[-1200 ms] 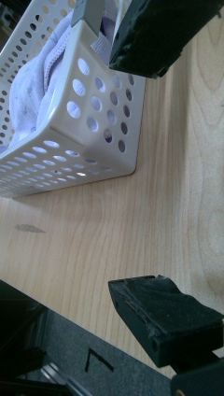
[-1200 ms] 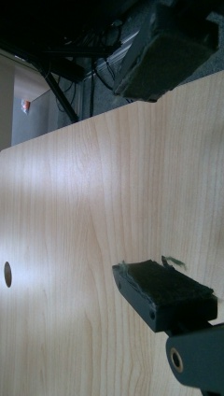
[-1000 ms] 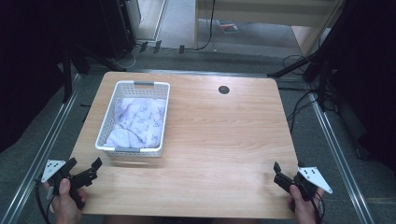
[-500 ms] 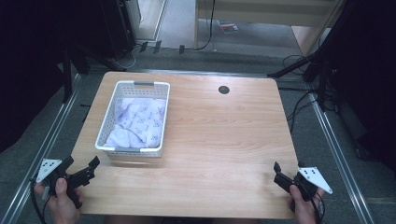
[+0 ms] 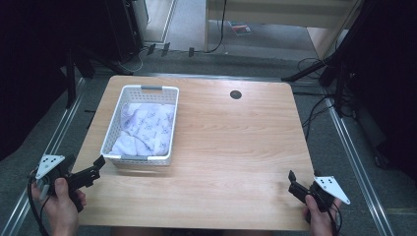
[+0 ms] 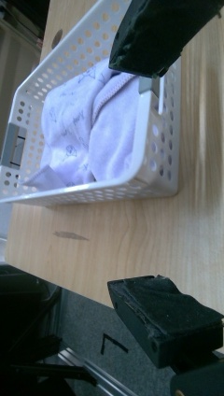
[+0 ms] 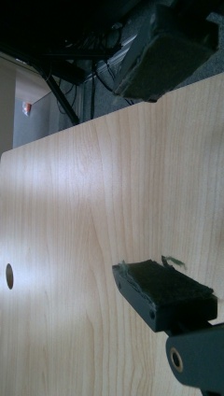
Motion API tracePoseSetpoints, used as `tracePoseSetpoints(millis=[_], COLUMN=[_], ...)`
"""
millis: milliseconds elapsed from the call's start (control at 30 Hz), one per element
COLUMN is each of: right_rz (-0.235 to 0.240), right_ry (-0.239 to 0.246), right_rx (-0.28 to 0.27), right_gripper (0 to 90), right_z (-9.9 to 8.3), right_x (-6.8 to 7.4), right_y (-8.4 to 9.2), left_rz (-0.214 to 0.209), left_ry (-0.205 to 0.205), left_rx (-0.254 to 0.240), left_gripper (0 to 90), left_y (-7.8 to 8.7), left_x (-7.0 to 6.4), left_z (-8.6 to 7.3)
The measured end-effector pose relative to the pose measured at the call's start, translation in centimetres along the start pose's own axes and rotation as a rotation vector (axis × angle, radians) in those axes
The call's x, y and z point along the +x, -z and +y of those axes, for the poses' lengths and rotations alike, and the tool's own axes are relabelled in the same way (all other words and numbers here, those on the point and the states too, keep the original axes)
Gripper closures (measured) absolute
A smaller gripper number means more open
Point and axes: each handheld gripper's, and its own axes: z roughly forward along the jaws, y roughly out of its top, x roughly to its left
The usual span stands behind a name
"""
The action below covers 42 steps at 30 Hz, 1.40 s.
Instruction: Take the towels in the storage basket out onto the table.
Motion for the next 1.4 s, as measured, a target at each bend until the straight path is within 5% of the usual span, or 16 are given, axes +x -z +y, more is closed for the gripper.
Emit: tracePoseSetpoints(millis=[533, 833, 1400], right_rz=[0.000, 0.004, 0.002], right_ry=[0.002, 0.005, 0.003], right_rx=[0.000, -0.002, 0.000], right_gripper=[13.1, 13.1, 13.1], right_z=[0.0, 0.0, 0.0], right_x=[0.0, 0.0, 0.0], right_y=[0.0, 0.0, 0.0], left_rz=[-0.061, -0.038, -0.097], left_ry=[-0.116, -0.198, -0.156], left_rx=[0.116, 0.211, 0.353], left_gripper=[0.0, 0.0, 0.0], left_y=[-2.3, -4.4, -9.5], left_x=[-3.7, -5.9, -7.0], left_z=[4.3, 6.1, 9.0])
